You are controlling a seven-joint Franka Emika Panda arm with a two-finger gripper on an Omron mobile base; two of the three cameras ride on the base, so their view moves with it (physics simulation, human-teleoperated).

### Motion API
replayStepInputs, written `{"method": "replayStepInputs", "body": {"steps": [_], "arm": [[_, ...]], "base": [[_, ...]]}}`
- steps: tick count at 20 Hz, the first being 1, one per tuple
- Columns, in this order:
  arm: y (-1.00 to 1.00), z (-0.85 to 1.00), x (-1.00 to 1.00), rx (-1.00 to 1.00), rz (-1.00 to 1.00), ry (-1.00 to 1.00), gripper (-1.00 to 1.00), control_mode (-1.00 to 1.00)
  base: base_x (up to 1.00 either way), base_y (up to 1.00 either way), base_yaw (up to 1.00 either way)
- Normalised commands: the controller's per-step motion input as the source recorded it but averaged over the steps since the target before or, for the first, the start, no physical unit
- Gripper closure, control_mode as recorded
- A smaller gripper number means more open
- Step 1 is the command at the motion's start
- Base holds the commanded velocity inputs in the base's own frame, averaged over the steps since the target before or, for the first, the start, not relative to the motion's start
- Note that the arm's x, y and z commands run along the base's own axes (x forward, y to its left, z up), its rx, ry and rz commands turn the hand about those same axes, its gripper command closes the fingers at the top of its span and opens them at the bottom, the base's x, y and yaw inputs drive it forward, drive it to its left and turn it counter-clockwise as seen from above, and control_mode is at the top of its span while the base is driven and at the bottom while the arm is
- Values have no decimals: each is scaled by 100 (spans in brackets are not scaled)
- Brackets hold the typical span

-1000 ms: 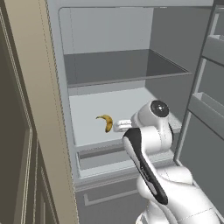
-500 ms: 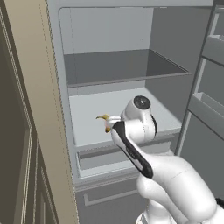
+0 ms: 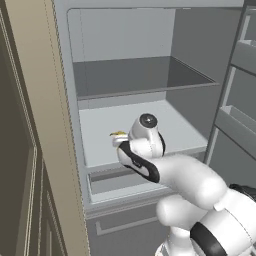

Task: Open the fridge, remove the banana, lemon, and fish, and place them on any counter.

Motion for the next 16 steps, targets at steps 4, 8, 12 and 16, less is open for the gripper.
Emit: {"method": "replayStepInputs", "body": {"steps": [4,8,12,16], "arm": [[6,-18,48,0,0,3,-100,-100],[14,-18,44,0,0,1,-100,-100],[19,-17,39,0,0,0,-100,-100],[18,-22,30,0,0,1,-100,-100]], "base": [[0,0,0],[0,0,0],[0,0,0],[0,0,0]]}}
